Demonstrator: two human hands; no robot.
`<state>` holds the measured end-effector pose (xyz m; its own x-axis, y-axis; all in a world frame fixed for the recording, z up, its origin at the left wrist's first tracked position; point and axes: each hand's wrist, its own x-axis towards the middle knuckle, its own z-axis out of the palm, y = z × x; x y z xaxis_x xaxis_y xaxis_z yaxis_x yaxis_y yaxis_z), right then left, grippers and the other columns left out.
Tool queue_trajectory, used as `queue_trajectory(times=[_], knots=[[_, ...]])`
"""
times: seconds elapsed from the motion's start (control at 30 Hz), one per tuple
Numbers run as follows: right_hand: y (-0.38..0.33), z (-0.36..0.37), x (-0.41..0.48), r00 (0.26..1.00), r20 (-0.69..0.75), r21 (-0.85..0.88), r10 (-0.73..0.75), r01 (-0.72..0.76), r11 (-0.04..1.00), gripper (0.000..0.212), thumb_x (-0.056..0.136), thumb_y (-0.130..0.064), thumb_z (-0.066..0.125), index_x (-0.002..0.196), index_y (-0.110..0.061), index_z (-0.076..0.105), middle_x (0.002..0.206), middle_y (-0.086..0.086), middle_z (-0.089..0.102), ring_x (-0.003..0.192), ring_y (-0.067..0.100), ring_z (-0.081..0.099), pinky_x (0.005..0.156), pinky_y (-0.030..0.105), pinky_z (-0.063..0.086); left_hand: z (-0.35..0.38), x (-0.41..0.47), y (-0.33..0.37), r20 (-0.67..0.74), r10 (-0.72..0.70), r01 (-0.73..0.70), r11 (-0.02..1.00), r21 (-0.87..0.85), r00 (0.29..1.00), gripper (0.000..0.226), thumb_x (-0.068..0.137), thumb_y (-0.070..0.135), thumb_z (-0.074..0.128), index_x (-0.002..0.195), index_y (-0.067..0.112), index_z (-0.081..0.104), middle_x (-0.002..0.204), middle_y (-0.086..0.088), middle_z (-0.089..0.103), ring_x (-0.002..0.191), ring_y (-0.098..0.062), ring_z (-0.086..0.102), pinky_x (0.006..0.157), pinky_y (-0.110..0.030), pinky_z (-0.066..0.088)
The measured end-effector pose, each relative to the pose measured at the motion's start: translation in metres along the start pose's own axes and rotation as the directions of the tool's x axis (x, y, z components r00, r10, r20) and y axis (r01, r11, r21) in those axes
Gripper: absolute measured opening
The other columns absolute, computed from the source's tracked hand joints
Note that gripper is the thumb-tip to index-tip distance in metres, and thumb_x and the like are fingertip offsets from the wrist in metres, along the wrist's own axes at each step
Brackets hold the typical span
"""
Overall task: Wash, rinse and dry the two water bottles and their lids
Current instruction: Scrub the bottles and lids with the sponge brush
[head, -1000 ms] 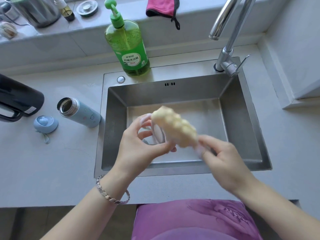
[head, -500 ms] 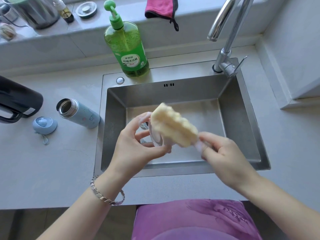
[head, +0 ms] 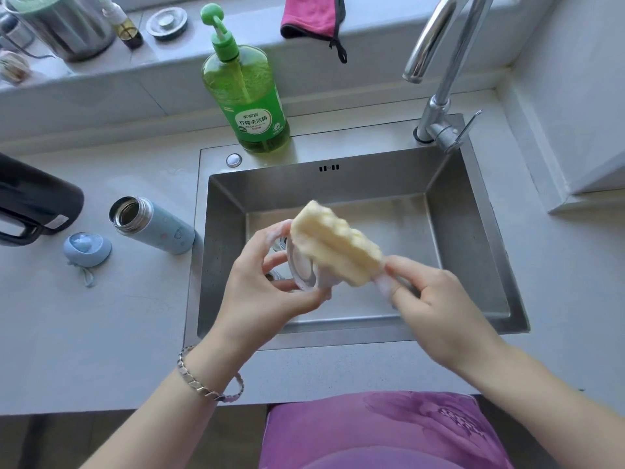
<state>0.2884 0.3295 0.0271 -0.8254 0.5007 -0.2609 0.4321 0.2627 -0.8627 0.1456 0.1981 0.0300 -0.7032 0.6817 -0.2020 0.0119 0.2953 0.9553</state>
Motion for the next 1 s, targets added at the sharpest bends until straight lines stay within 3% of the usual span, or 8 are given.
queue_trajectory(times=[0.07, 0.17, 0.33, 0.47, 0.53, 0.7, 0.83, 1.0], knots=[[0.008, -0.006, 0.011, 0.994, -0.045, 0.038, 0.104, -0.102, 0.994, 0.022, 0.093, -0.028, 0.049, 0.073, -0.03, 0.059, 0.049, -0.004, 0.031, 0.046, 0.011, 0.025, 0.047, 0.027, 0.021, 0.0, -0.001, 0.0, 0.014, 0.009, -0.009, 1.0, 0.018, 1.0, 0.074, 0.056, -0.007, 0.084, 0.113, 0.032, 0.057, 0.119, 0.012, 0.056, 0.103, -0.002, 0.061, 0.068, -0.021, 0.056], [0.003, -0.008, 0.02, 0.949, 0.017, 0.375, 0.316, -0.299, 0.878, 0.019, 0.096, -0.028, 0.047, 0.088, -0.026, 0.064, 0.051, 0.002, 0.048, 0.035, 0.009, 0.022, 0.036, 0.016, 0.02, 0.0, 0.001, 0.003, 0.068, -0.028, 0.03, 0.999, -0.037, 0.997, 0.076, 0.057, -0.007, 0.084, 0.108, 0.043, 0.057, 0.119, 0.007, 0.054, 0.099, -0.011, 0.065, 0.072, -0.023, 0.056], [-0.01, 0.006, 0.016, 0.962, 0.086, 0.536, 0.257, -0.262, 0.803, 0.022, 0.097, -0.026, 0.044, 0.109, -0.024, 0.062, 0.075, 0.005, 0.073, 0.033, 0.006, 0.021, 0.034, 0.012, 0.018, 0.005, 0.004, 0.007, 0.174, -0.114, 0.116, 0.993, -0.003, 0.978, 0.076, 0.061, -0.003, 0.083, 0.105, 0.051, 0.051, 0.116, 0.001, 0.054, 0.078, -0.017, 0.07, 0.057, -0.03, 0.056], [-0.01, 0.005, 0.009, 0.993, -0.003, 0.384, 0.118, -0.108, 0.917, 0.022, 0.097, -0.022, 0.044, 0.09, -0.029, 0.064, 0.065, -0.011, 0.066, 0.037, 0.001, 0.043, 0.041, 0.008, 0.03, 0.005, 0.004, 0.007, 0.191, -0.174, 0.198, 0.973, -0.116, 0.966, 0.056, 0.054, 0.032, 0.08, 0.101, 0.046, 0.053, 0.11, 0.005, 0.061, 0.074, -0.023, 0.071, 0.057, -0.029, 0.053], [-0.007, 0.002, 0.004, 0.999, 0.002, 0.242, 0.048, -0.047, 0.969, 0.025, 0.096, -0.023, 0.046, 0.078, -0.033, 0.061, 0.048, -0.017, 0.054, 0.038, 0.006, 0.034, 0.042, 0.011, 0.026, 0.006, 0.005, 0.005, 0.099, -0.188, 0.202, 0.968, -0.152, 0.977, 0.05, 0.05, 0.043, 0.076, 0.096, 0.045, 0.055, 0.107, 0.0, 0.062, 0.072, -0.018, 0.069, 0.056, -0.03, 0.054], [0.008, -0.014, 0.0, 0.999, -0.051, 0.035, -0.013, 0.015, 0.999, 0.027, 0.095, -0.027, 0.05, 0.072, -0.038, 0.058, 0.051, 0.003, 0.038, 0.047, 0.01, 0.028, 0.049, 0.027, 0.024, 0.005, 0.005, -0.002, -0.088, -0.077, 0.076, 0.997, -0.006, 0.993, 0.059, 0.053, 0.023, 0.087, 0.099, 0.04, 0.054, 0.109, 0.007, 0.062, 0.088, -0.002, 0.064, 0.066, -0.02, 0.054], [0.004, -0.008, -0.003, 0.995, -0.048, -0.069, -0.086, 0.082, 0.994, 0.017, 0.091, -0.036, 0.046, 0.094, -0.028, 0.061, 0.049, -0.004, 0.036, 0.046, 0.012, 0.029, 0.046, 0.022, 0.019, 0.002, 0.003, -0.004, -0.101, 0.02, -0.013, 0.998, 0.062, 0.995, 0.062, 0.045, 0.035, 0.083, 0.102, 0.04, 0.056, 0.104, 0.012, 0.066, 0.104, -0.006, 0.061, 0.077, -0.027, 0.055], [-0.002, -0.006, 0.0, 0.994, -0.059, -0.088, -0.094, 0.088, 0.992, 0.013, 0.094, -0.025, 0.05, 0.085, -0.023, 0.06, 0.048, -0.003, 0.036, 0.046, 0.014, 0.028, 0.045, 0.023, 0.018, 0.0, 0.001, 0.002, -0.059, 0.139, -0.124, 0.97, 0.211, 0.988, 0.066, 0.052, 0.032, 0.083, 0.11, 0.035, 0.051, 0.113, 0.007, 0.061, 0.108, -0.008, 0.058, 0.082, -0.021, 0.052]])
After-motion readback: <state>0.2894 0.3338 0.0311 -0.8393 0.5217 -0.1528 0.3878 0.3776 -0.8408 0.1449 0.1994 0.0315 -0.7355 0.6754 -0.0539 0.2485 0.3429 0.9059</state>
